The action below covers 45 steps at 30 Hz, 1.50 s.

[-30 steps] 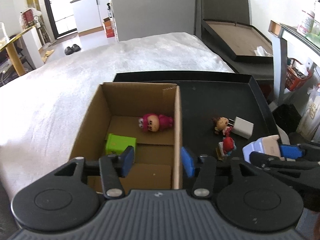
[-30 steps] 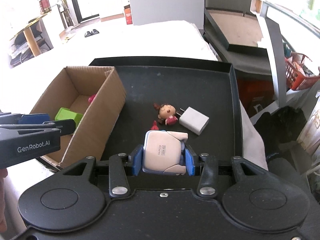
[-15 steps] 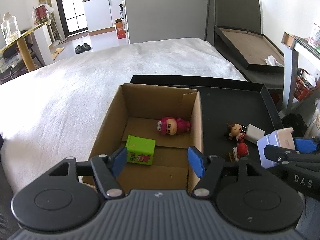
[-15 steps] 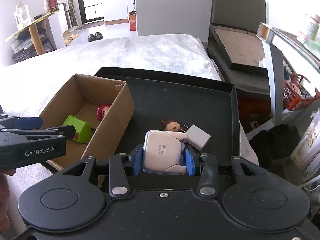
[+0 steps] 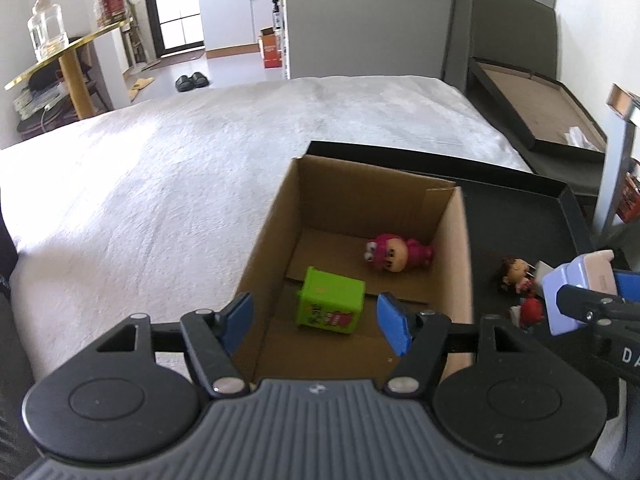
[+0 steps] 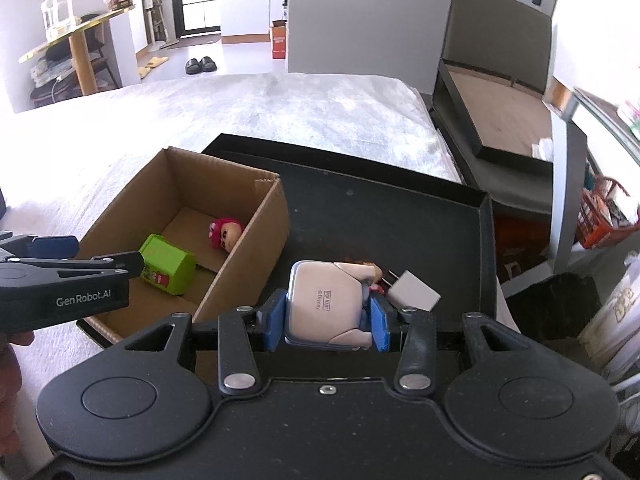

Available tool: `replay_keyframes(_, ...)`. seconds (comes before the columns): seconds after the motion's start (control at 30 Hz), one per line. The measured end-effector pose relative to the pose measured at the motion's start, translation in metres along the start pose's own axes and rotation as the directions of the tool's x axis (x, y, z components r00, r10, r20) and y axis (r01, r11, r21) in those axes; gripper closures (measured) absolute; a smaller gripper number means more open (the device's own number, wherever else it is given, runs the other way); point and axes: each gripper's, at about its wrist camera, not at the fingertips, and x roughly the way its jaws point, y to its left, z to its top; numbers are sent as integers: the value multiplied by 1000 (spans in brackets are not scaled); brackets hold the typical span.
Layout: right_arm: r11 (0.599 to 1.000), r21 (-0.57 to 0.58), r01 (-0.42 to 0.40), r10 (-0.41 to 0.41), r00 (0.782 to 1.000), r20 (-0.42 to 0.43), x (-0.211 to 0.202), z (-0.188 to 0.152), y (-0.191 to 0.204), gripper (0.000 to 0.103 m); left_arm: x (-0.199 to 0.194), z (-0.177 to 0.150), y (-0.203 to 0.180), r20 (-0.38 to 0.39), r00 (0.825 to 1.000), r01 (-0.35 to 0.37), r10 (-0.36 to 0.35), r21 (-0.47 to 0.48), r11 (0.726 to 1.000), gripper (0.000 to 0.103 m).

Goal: Organize rigid objects
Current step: 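Carry the beige block into the cardboard box and open the right gripper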

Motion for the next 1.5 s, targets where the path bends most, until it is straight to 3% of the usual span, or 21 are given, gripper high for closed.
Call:
replay_keyframes(0.73, 986, -160, -49, 53, 998, 20, 30, 47, 65, 61, 24, 1, 48, 9, 1000, -24, 25, -131, 991, 37)
replay_keyframes(0.93, 977, -202, -71, 77, 997, 21, 39, 52, 79, 61, 27, -2, 56, 22, 1000, 4, 0, -167, 986, 48)
replay_keyframes(1.1, 972, -219, -86, 94, 995, 25, 46, 57, 87, 60, 31, -7, 57, 7, 999, 36, -35, -174, 984, 77)
replay_keyframes(1.17, 971, -222, -92, 100, 995, 24, 49, 57, 89, 60, 31, -8, 57, 13, 1000, 26, -24, -180, 983, 82)
replay_keyframes(1.3, 966, -234, -107, 116, 993, 25, 54, 58, 94, 60, 31, -9, 63, 13, 999, 32, -30, -202, 979, 87)
replay_keyframes(1.5, 963, -225, -149, 156, 988, 11, 59, 61, 102, 60, 33, -9, 62, 14, 1000, 24, -22, -206, 978, 87)
